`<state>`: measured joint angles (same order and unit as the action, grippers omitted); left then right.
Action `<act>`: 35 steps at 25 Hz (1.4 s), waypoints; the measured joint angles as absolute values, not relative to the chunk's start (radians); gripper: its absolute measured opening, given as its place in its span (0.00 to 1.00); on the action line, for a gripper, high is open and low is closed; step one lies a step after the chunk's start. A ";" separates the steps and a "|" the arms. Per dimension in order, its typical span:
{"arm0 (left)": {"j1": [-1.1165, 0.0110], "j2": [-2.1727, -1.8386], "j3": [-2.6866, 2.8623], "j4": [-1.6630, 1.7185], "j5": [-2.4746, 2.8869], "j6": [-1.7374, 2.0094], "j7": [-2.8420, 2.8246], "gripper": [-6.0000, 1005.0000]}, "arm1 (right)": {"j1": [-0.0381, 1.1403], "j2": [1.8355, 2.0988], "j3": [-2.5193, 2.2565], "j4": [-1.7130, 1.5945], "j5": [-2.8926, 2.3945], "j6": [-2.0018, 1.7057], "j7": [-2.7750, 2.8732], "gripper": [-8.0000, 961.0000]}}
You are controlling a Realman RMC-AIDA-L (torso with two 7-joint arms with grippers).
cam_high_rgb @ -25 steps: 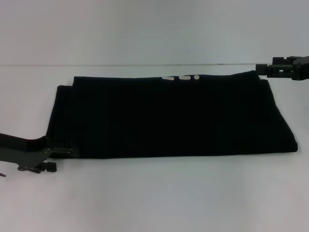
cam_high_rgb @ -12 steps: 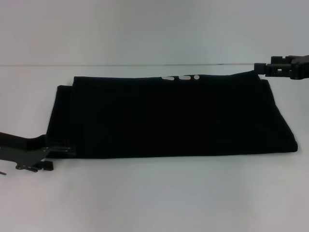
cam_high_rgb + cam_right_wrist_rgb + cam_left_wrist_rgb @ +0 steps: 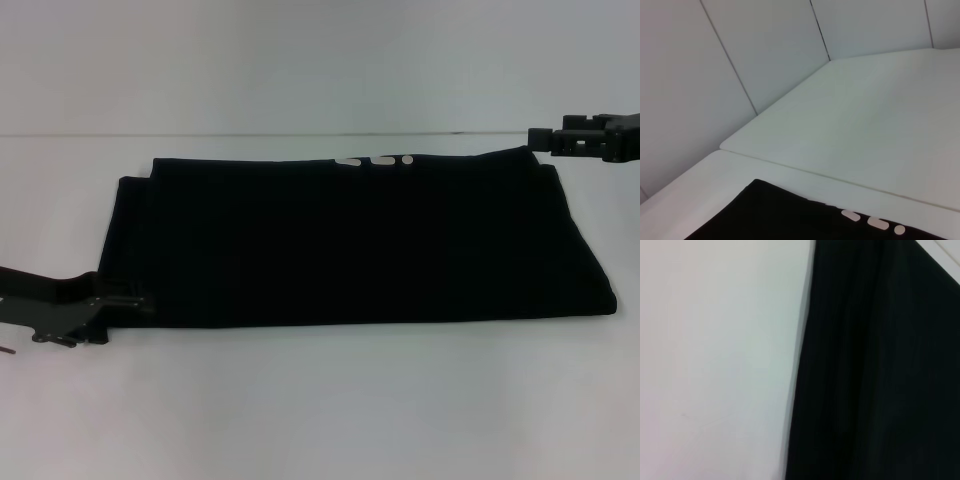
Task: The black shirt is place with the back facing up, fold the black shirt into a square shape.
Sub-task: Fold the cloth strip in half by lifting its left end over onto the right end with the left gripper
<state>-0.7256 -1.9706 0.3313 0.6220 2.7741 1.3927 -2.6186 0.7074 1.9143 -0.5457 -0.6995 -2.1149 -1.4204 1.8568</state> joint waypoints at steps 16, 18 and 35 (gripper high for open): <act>-0.748 -1.961 0.331 0.610 2.771 1.337 -2.618 0.89 | 0.702 1.914 -0.541 -0.700 -2.105 -1.420 1.859 0.96; -0.752 -1.959 0.332 0.606 2.770 1.334 -2.617 0.89 | 0.702 1.914 -0.539 -0.700 -2.105 -1.420 1.859 0.96; -0.757 -1.957 0.330 0.604 2.710 1.327 -2.583 0.89 | 0.704 1.914 -0.521 -0.693 -2.105 -1.409 1.852 0.96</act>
